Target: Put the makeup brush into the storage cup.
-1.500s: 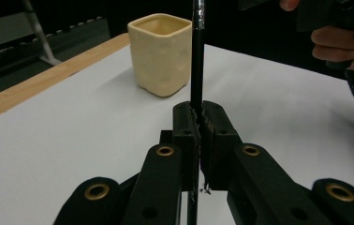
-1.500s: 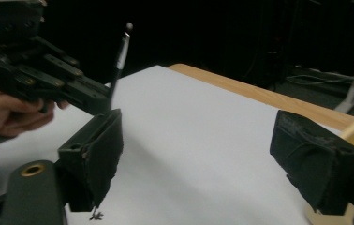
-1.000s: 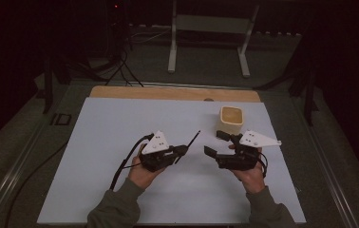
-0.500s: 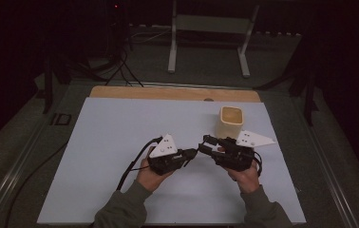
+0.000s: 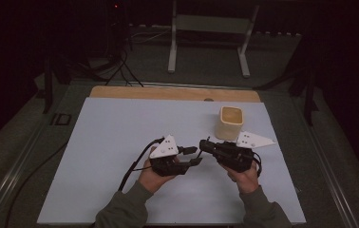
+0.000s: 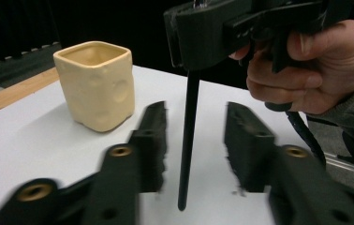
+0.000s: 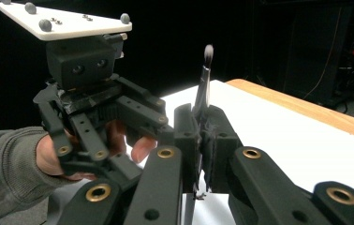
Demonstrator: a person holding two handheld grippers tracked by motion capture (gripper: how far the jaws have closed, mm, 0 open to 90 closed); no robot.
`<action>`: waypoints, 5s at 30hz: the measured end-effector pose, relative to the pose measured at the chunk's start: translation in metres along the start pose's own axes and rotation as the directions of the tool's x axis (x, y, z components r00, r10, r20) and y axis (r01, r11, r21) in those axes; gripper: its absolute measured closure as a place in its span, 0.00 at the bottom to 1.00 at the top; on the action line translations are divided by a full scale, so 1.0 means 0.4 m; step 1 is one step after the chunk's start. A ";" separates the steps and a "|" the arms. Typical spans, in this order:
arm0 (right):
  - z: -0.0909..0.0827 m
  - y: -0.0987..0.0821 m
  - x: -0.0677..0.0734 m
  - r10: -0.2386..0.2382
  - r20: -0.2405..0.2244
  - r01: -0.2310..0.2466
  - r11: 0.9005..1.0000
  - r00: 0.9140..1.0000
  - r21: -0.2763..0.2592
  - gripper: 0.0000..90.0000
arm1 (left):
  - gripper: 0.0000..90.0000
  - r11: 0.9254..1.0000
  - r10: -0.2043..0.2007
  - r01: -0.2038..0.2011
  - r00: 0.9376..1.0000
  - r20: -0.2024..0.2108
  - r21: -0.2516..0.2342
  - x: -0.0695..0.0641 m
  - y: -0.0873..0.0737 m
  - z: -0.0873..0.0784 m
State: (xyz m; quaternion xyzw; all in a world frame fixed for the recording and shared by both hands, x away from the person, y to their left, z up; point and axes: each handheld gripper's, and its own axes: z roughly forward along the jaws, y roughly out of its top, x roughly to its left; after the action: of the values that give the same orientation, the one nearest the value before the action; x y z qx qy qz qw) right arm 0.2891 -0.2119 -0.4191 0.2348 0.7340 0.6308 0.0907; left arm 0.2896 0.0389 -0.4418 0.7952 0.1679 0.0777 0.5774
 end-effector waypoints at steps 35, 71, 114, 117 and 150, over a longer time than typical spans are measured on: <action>-0.011 0.003 -0.002 -0.011 0.019 0.011 1.000 1.000 -0.004 0.95 | 0.17 0.999 -0.034 0.039 0.991 -0.128 0.037 0.012 -0.009 -0.045; -0.017 0.008 -0.001 -0.014 0.031 0.015 1.000 0.999 -0.016 0.95 | 0.14 0.996 -0.079 0.089 0.967 -0.243 0.030 0.041 -0.045 -0.132; -0.036 0.046 -0.038 -0.031 0.108 0.037 0.998 0.994 -0.053 0.95 | 0.14 0.996 -0.087 0.092 0.951 -0.297 0.003 0.059 -0.049 -0.200; -0.038 0.047 -0.042 -0.031 0.116 0.038 0.998 0.993 -0.057 0.95 | 0.14 0.996 -0.086 0.091 0.950 -0.300 0.002 0.060 -0.049 -0.203; -0.054 0.064 -0.092 -0.018 0.189 0.032 0.997 0.982 -0.070 0.95 | 0.14 0.994 -0.104 0.105 0.941 -0.322 -0.016 0.075 -0.054 -0.229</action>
State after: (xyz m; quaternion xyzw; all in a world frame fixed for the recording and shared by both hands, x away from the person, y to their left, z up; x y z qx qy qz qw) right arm 0.3180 -0.2454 -0.3961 0.2806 0.7016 0.6309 0.1761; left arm 0.2846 0.1372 -0.4347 0.7622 0.3020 0.1756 0.5450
